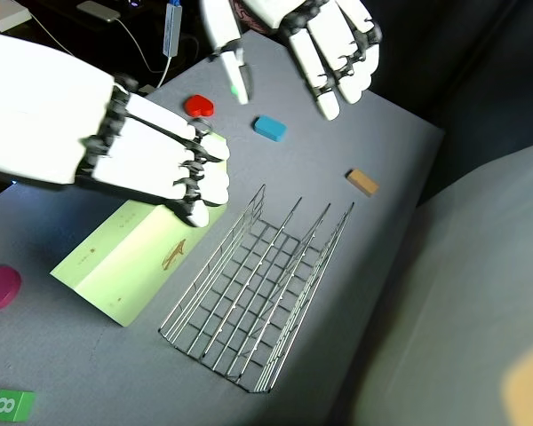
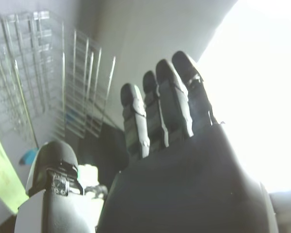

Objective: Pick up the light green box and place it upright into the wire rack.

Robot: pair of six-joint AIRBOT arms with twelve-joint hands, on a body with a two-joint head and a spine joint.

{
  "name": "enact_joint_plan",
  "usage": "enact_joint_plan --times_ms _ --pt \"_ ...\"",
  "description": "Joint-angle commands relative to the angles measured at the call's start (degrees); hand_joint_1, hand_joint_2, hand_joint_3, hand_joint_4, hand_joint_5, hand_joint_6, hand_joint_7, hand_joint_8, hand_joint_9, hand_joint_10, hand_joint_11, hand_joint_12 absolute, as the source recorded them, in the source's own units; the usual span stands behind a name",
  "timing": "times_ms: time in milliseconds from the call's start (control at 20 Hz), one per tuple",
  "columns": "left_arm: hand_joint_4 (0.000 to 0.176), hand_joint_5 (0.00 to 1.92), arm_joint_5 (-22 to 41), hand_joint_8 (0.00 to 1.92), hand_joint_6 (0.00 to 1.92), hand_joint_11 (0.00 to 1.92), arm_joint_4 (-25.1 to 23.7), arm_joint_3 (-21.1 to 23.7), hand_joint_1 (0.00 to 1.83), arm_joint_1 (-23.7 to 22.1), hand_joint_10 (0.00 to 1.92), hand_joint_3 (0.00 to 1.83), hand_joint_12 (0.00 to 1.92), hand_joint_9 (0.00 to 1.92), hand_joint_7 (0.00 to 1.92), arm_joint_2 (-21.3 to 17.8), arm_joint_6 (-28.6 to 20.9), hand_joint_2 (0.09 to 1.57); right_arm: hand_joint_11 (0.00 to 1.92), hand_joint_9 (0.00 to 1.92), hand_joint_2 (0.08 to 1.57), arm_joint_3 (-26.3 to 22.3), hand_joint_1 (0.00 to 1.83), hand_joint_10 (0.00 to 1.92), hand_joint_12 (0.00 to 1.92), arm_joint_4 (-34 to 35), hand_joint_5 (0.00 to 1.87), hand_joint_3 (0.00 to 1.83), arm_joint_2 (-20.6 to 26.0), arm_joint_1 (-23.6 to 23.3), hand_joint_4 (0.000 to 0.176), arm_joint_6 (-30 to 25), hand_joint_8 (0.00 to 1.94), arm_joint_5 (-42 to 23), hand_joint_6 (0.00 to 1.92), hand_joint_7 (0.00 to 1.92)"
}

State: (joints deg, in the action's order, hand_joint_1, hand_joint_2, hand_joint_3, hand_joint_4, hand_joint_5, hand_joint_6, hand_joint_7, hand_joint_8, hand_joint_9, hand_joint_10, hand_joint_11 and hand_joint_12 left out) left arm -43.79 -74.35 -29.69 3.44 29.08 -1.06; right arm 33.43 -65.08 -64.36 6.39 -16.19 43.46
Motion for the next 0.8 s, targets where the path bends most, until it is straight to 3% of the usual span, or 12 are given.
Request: enact_joint_plan --times_ms 0,100,600,750 --pt "0.041 0.39 2.2 0.0 0.0 0.0 -4.9 -0.4 0.2 -0.6 0.0 0.0 0.71 0.27 0.28 -0.5 0.5 1.2 0.0 0.15 1.0 0.8 0.5 0.0 0.78 -1.2 0.16 0.0 -0.5 -0.9 0.082 1.1 0.0 -0.7 0.0 0.17" --pt "0.041 0.39 3.5 0.0 0.0 0.0 -4.9 -1.3 0.2 -0.7 0.0 0.0 0.71 0.27 0.28 -0.9 2.0 1.2 0.0 0.14 0.99 2.7 0.54 0.0 0.78 3.1 0.16 0.0 -2.6 -1.6 0.08 3.4 0.0 0.7 0.0 0.16" --pt "0.041 0.39 6.2 0.0 0.0 0.0 -4.5 -3.2 0.2 -2.7 0.0 0.0 0.75 0.27 0.29 -1.0 14.8 1.2 0.0 0.07 0.96 9.1 0.68 0.0 0.63 8.2 0.14 0.0 -8.5 -0.3 0.081 5.1 0.0 2.7 0.0 0.11" --pt "0.041 0.39 6.2 0.0 0.0 0.0 1.0 -3.8 0.2 -3.7 0.0 0.0 0.74 0.27 0.29 -1.0 23.9 1.2 0.0 0.07 0.97 9.3 0.69 0.0 0.61 8.3 0.13 0.0 -9.1 0.6 0.081 5.3 0.0 3.0 0.0 0.11"
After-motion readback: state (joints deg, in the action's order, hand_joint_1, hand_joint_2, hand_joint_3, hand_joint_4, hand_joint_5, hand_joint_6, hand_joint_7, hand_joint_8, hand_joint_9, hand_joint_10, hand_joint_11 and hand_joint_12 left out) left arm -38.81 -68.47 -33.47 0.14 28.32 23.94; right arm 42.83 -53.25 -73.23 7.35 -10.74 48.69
